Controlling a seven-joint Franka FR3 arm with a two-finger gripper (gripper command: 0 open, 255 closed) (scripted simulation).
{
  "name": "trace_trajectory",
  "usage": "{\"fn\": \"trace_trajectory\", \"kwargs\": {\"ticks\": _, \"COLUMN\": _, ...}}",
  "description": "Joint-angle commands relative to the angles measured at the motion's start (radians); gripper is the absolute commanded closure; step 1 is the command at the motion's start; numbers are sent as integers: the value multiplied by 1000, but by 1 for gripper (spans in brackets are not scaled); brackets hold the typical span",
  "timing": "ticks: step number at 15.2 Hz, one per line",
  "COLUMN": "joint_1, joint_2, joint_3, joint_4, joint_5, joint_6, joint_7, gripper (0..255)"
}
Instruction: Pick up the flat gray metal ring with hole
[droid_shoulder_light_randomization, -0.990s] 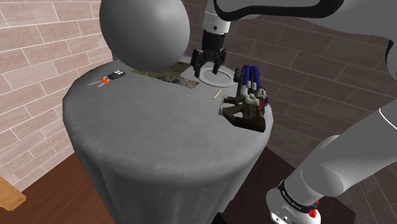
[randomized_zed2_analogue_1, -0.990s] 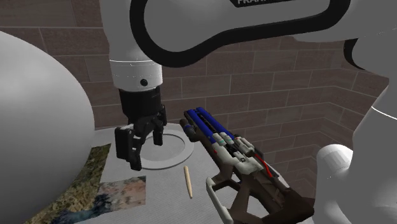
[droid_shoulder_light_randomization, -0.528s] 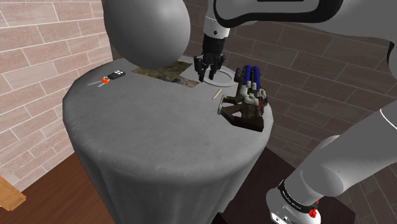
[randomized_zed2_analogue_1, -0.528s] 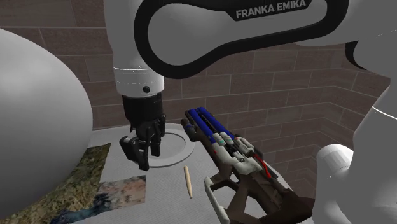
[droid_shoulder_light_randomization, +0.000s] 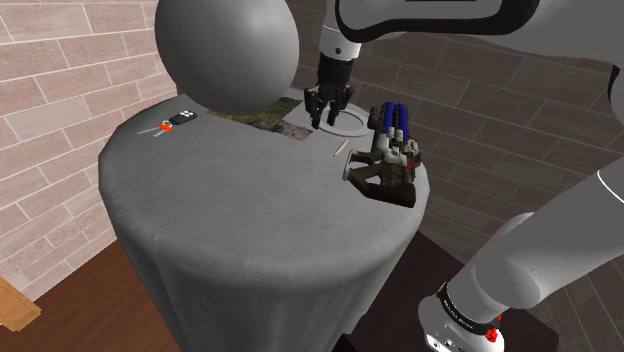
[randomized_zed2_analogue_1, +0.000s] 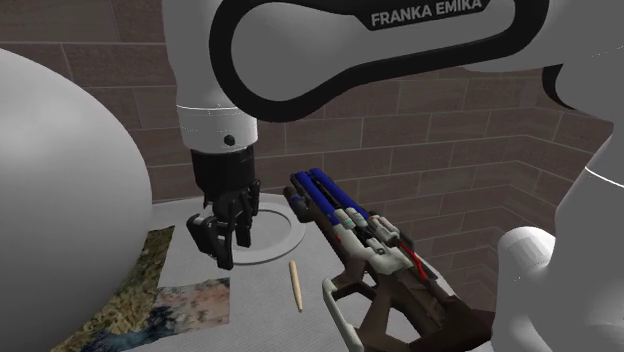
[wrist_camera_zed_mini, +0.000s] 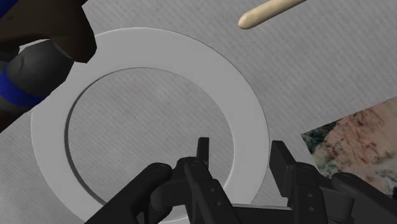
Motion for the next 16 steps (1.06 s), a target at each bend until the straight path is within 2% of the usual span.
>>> {"fn": "trace_trajectory", "kwargs": {"ticks": 1, "joint_1": 3, "joint_2": 9, "joint_3": 3, "joint_4": 23, "joint_5": 2, "joint_6": -23, "joint_7": 3, "gripper": 255}}
{"fn": "trace_trajectory", "kwargs": {"ticks": 14, "joint_1": 1, "joint_2": 42, "joint_3": 3, "joint_4": 236, "joint_5": -7, "joint_6": -203, "joint_7": 11, "gripper": 255}}
{"fn": "trace_trajectory", "kwargs": {"ticks": 16, "joint_1": 1, "joint_2": 43, "joint_3": 3, "joint_4": 238, "joint_5": -7, "joint_6": -205, "joint_7": 11, "gripper": 255}}
